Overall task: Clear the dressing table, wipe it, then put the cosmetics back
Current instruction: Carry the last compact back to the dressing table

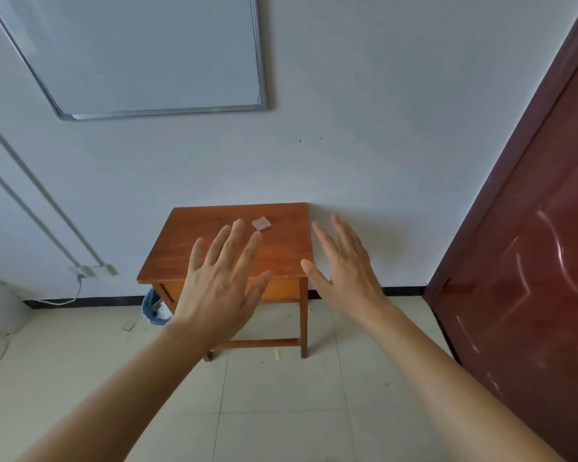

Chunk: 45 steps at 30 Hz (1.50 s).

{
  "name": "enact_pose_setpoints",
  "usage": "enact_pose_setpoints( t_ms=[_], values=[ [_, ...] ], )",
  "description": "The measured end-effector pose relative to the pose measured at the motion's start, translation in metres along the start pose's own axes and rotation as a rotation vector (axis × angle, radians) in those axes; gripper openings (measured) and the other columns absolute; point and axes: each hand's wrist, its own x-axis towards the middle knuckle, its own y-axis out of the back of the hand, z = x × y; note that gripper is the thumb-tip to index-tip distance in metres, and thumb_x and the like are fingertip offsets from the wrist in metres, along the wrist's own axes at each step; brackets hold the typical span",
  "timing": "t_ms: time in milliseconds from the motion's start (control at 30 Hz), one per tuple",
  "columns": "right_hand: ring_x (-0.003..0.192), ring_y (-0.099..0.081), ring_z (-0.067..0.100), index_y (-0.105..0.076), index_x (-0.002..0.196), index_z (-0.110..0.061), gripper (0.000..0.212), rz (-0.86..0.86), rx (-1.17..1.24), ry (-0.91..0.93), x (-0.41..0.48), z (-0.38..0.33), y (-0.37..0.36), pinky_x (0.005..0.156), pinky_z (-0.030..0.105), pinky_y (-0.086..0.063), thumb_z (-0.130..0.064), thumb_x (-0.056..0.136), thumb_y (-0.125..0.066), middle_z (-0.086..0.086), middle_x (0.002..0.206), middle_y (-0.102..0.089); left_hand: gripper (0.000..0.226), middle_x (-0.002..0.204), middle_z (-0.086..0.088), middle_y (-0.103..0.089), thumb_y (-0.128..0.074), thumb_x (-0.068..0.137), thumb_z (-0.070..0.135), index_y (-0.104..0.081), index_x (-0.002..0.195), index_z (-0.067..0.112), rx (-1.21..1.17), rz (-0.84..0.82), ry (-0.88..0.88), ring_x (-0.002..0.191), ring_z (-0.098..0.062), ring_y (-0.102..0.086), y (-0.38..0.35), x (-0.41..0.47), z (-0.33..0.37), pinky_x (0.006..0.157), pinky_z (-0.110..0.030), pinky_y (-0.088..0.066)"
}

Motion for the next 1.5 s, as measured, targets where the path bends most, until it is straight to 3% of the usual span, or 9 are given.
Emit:
enact_pose_setpoints(
  t_ms=[133, 367, 733, 900, 1200, 1400, 1500],
  values=[
    [0.151, 0.008, 0.019, -0.006, 0.156, -0.032, 0.068, -0.062, 0.019, -0.002, 0.081, 0.015, -0.020, 0.121, 0.040, -0.007, -0.054, 0.100, -0.036, 0.000, 0.165, 0.010, 0.063, 0.162, -0.007, -0.016, -0.021, 0.099, 0.058, -0.019, 0.153, 0.025, 0.012, -0.015, 0.046, 0.149, -0.025, -0.015, -0.014, 0.070, -0.028, 0.119, -0.052, -0.017],
    [0.151, 0.008, 0.016, -0.004, 0.154, -0.040, 0.066, -0.232, 0.054, 0.004, 0.172, 0.024, -0.096, 0.122, 0.043, -0.009, -0.050, 0.100, -0.041, -0.004, 0.164, 0.010, 0.067, 0.163, -0.003, -0.010, -0.014, 0.098, 0.062, -0.016, 0.154, 0.025, -0.014, -0.118, 0.094, 0.150, -0.023, -0.011, -0.085, 0.135, -0.088, 0.119, -0.049, -0.012],
    [0.152, 0.001, 0.022, -0.009, 0.156, -0.029, 0.068, -0.326, -0.070, -0.193, 0.330, 0.035, -0.202, 0.121, 0.042, -0.012, -0.046, 0.100, -0.044, 0.003, 0.165, 0.005, 0.069, 0.163, 0.001, 0.004, -0.017, 0.097, 0.063, -0.005, 0.155, 0.027, -0.182, -0.288, 0.169, 0.150, -0.019, 0.001, -0.208, 0.283, -0.225, 0.120, -0.044, -0.003],
    [0.152, 0.000, 0.022, -0.011, 0.155, -0.028, 0.067, -0.344, -0.087, -0.244, 0.393, 0.036, -0.241, 0.120, 0.040, -0.012, -0.044, 0.101, -0.045, 0.002, 0.165, 0.001, 0.068, 0.163, -0.001, -0.005, -0.023, 0.099, 0.058, -0.009, 0.155, 0.023, -0.229, -0.354, 0.172, 0.150, -0.020, -0.004, -0.243, 0.344, -0.276, 0.121, -0.045, -0.010],
    [0.151, -0.011, 0.026, -0.020, 0.153, -0.029, 0.065, -0.452, -0.037, -0.362, 0.406, 0.074, -0.335, 0.118, 0.042, -0.019, -0.042, 0.098, -0.052, 0.006, 0.164, -0.009, 0.067, 0.161, -0.007, -0.019, -0.039, 0.099, 0.050, -0.016, 0.153, 0.019, -0.282, -0.582, 0.231, 0.147, -0.026, -0.019, -0.345, 0.351, -0.284, 0.116, -0.046, -0.024],
    [0.150, -0.002, 0.035, -0.009, 0.155, -0.035, 0.071, -0.613, -0.105, -0.280, 0.402, 0.100, -0.393, 0.120, 0.048, -0.012, -0.047, 0.098, -0.049, 0.015, 0.163, 0.001, 0.068, 0.162, -0.011, -0.007, -0.045, 0.098, 0.042, -0.010, 0.154, 0.024, -0.190, -0.694, 0.273, 0.142, -0.033, -0.023, -0.400, 0.330, -0.279, 0.109, -0.047, -0.033],
    [0.148, -0.016, 0.035, -0.036, 0.146, -0.031, 0.053, -0.555, -0.120, -0.231, 0.395, 0.105, -0.404, 0.120, 0.050, -0.020, -0.042, 0.097, -0.054, 0.017, 0.160, -0.018, 0.066, 0.161, -0.008, -0.012, -0.049, 0.098, 0.027, -0.014, 0.153, 0.023, -0.153, -0.655, 0.230, 0.132, -0.032, -0.032, -0.409, 0.328, -0.276, 0.103, -0.044, -0.040]
  ],
)
